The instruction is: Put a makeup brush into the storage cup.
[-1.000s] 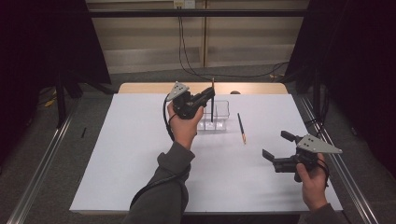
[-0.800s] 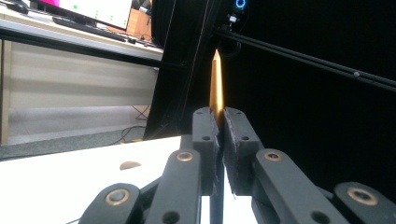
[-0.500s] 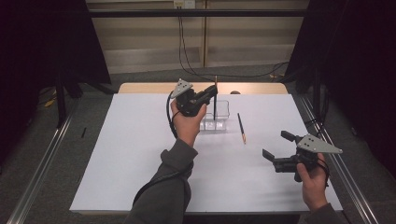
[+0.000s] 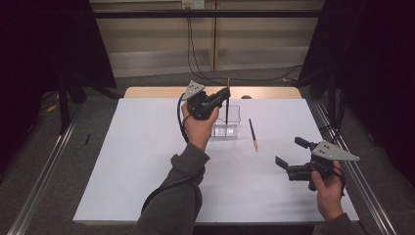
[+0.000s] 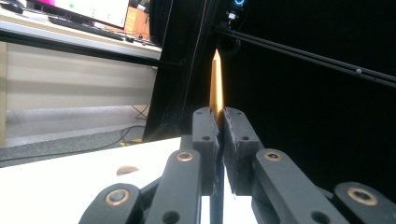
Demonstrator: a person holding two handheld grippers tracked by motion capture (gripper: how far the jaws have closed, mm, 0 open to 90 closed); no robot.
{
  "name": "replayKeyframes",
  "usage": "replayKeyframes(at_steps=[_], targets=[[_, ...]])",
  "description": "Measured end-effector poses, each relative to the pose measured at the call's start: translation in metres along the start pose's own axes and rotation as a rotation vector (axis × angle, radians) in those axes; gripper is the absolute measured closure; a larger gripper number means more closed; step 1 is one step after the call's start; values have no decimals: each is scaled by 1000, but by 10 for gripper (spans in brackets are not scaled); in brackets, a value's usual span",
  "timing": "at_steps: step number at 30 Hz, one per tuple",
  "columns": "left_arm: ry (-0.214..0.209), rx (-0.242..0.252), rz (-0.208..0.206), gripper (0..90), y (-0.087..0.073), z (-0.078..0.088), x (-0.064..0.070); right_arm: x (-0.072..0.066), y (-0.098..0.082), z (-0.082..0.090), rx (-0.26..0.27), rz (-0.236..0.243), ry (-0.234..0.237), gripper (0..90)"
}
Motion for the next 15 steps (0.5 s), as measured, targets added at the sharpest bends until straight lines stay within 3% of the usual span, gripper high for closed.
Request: replayKeyframes(at_steps=[8,10,11,14,15], targets=[[-6,-5,-5,841,-1,-3,-1,2,-1,0,-1,-5,-5,0],[11,17,23,841,0,-7,-1,2,-1,0,-1,-6,-2,0],[2,3,3,841,-1,-6,-1,2,-1,0,-1,-6,-3,0],[2,3,1,841,-1,-8,-2,1,-1,1,-3,-4,4,0],[9,16,20,841,-1,-9,-2,1,0,0,-1,-6,3,0]])
Point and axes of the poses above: each handheld gripper's, and its own axes: z roughly backward along the jaws, y roughly out of its top, x roughly to its right, the point moved 5 cm from there along -z, roughly forward along the jaws, and after that the axes turned 13 degrees about -z, right-handed, at the moved point
